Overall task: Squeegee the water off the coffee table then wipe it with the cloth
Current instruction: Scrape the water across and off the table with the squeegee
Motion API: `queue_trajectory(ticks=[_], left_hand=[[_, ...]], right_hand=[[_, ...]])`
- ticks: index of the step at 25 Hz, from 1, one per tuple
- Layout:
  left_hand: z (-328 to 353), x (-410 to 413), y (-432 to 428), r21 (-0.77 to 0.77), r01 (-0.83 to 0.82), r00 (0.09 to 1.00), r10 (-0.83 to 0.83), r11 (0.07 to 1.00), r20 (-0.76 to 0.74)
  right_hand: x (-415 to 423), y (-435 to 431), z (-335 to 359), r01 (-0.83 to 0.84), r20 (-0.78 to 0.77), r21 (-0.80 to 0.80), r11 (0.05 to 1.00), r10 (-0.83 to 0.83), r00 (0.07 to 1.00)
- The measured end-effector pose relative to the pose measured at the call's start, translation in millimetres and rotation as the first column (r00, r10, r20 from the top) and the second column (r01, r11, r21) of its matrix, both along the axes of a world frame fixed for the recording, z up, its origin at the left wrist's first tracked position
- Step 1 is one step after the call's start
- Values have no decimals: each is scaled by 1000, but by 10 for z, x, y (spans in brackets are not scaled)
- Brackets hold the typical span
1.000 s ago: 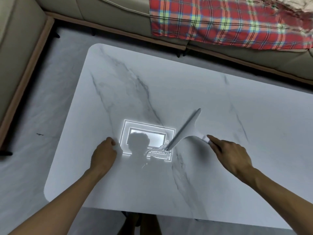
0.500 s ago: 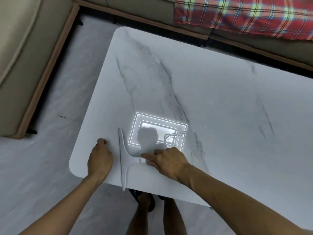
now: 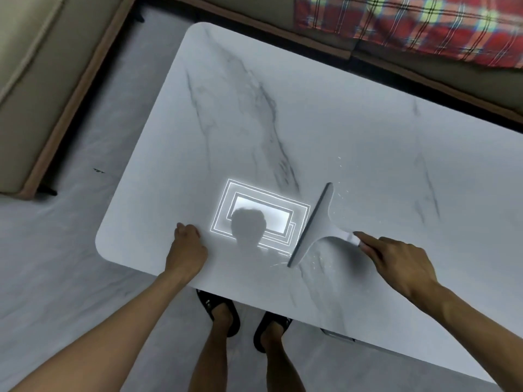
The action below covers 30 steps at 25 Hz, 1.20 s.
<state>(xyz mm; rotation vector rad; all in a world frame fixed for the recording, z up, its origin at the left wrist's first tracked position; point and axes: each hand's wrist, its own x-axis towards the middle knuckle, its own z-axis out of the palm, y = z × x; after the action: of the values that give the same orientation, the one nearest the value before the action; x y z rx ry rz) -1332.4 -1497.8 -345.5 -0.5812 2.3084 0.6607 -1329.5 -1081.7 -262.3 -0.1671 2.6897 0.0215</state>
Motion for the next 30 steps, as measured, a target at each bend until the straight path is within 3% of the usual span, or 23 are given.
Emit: queue_trajectory(ticks=[3, 5, 9, 12, 14, 20, 25, 30], left_hand=[[85, 94, 60, 62, -70, 996, 73, 996, -56], [144, 168, 18, 68, -173, 980, 179, 982, -89], [211, 371, -418, 15, -429, 887, 425, 903, -180], [194, 517, -828, -59, -471, 865, 448, 880, -228], [152, 552, -1011, -83, -447, 878, 419, 891, -230], [29, 460, -1014, 7, -371, 916, 367, 929, -160], [-66, 319, -744, 101, -192, 974, 202, 976, -100], [-168, 211, -355, 136, 9, 999, -3, 991, -41]], right_hand=[[54, -101, 92, -37, 8, -19, 999, 38, 999], [-18, -505, 85, -175, 25, -126, 977, 179, 983], [-242, -1807, -97, -491, 69, -330, 806, 540, 839], [-347, -2723, -305, -612, 79, -358, 705, 676, 732], [-453, -3103, -417, -647, 58, -326, 690, 697, 715], [-693, -3008, -564, -520, 4, -316, 793, 549, 836], [-493, -1926, -502, -240, 4, -259, 936, 249, 969], [35, -766, -247, 54, -43, -93, 994, -58, 997]])
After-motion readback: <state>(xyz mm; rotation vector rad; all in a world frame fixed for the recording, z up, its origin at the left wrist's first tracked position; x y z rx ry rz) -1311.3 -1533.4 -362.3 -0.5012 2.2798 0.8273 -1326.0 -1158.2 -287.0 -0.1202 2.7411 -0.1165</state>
